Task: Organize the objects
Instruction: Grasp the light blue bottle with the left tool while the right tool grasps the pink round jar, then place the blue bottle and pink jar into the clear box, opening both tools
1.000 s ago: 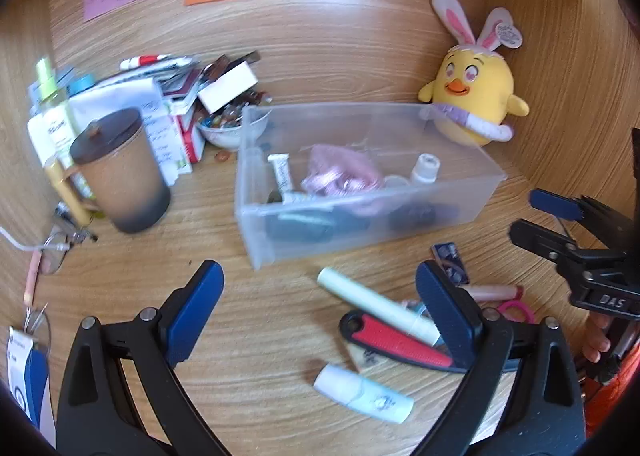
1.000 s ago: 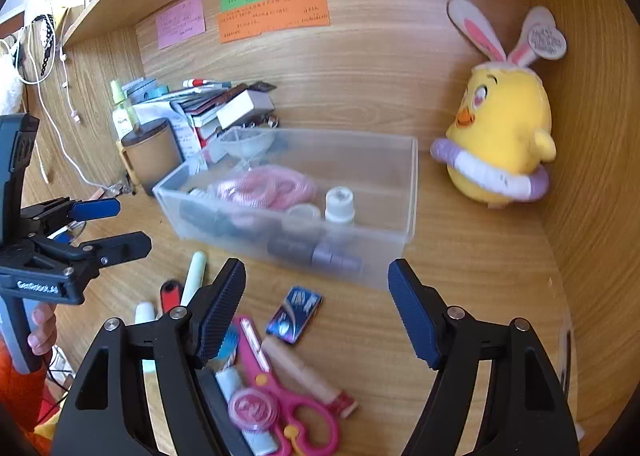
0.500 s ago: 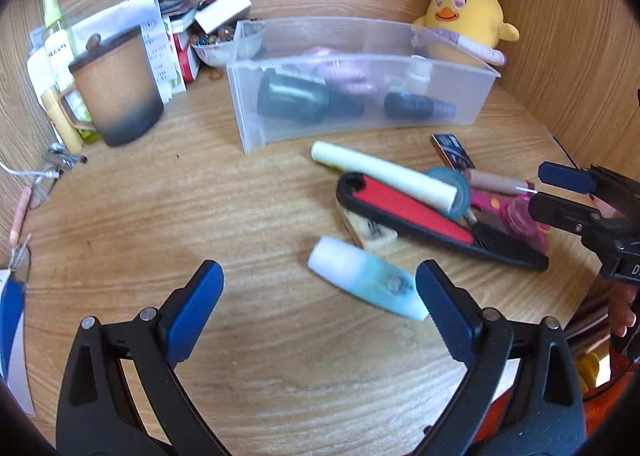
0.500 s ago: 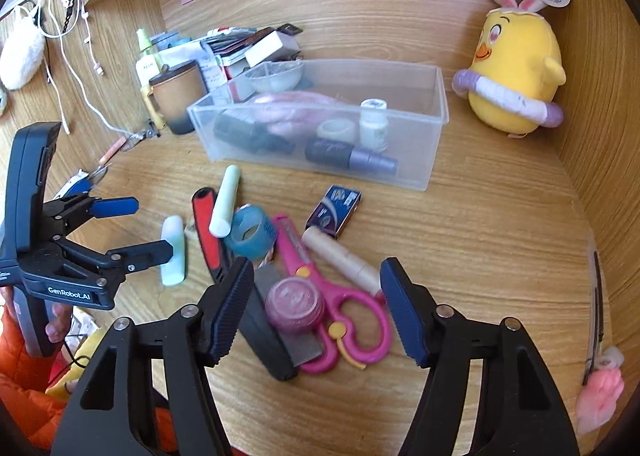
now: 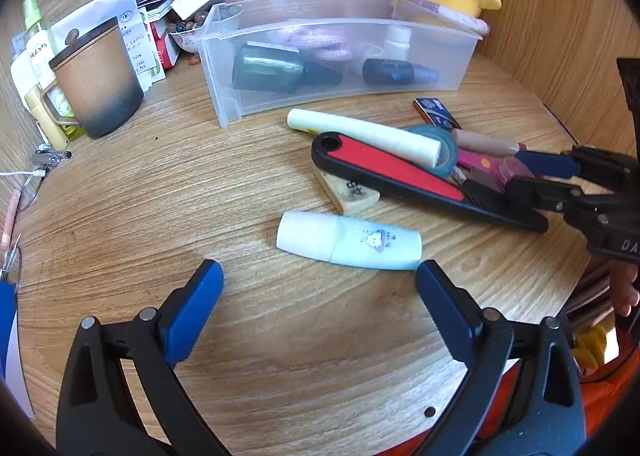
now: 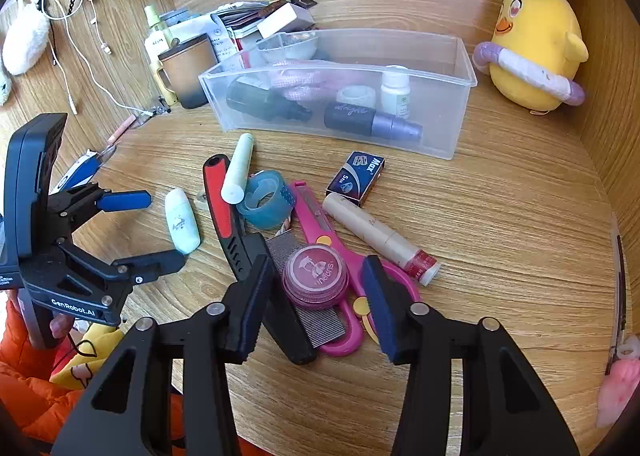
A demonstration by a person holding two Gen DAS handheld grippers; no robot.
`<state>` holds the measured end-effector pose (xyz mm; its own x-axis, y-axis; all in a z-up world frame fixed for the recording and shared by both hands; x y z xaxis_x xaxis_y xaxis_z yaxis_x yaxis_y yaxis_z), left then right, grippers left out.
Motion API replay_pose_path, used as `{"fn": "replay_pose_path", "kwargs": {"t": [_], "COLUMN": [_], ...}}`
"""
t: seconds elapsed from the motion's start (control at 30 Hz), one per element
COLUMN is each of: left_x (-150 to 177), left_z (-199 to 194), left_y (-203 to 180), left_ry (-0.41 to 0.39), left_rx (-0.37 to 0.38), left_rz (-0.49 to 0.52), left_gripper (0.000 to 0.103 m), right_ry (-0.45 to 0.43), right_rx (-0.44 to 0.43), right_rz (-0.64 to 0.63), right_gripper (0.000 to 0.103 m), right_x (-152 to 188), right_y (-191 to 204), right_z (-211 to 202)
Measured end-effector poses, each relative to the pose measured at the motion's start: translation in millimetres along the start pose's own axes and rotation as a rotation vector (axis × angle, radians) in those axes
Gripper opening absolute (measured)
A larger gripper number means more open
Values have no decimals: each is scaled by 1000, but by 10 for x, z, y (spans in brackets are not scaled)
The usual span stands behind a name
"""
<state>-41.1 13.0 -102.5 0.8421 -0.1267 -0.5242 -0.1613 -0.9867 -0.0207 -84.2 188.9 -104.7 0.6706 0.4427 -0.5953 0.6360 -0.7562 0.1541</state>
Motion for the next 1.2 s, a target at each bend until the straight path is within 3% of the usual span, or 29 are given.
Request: {"fn": "replay_pose_path", "kwargs": {"t": [0.1, 0.23, 0.4, 0.73, 0.93, 1.2], "left_x": [-21, -59, -98, -177, -341, -681], "left_z": [6, 37, 33, -62, -252, -469], "left_y": [-13, -44, -12, 168, 263, 302], "left_ry": [-4, -13, -45, -72, -151, -263], "left_rx": [6, -2, -33, -53, -99, -82], "left_rz": [0, -8, -23, -87, -109, -140], "left_gripper": [98, 96, 74, 73, 73, 73], "right_ry": [-1, -5, -12, -62, -120, -201], "right_rx": [7, 3, 4, -3, 13, 25], "right_rz": [6, 12, 15, 19, 3, 48], "right_gripper": [33, 33, 33, 33, 33, 33], "right_x": [-2, -5, -12, -123, -273, -572], "right_y": [-16, -34, -50, -63, -67, -203], "right_z": [3, -3, -18, -134, -229, -359]}}
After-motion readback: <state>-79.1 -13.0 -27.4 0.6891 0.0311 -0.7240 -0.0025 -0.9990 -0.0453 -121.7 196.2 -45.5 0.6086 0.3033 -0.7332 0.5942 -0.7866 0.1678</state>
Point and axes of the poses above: each gripper's, at about its wrist camera, not at the fingertips, and z roughly the way its jaws point, y to its left, x to its underside, the point moved 3 cm from there along z, roughly the way its jaws point, and after that the axes turned 4 degrees about y, right-handed, at the moved point
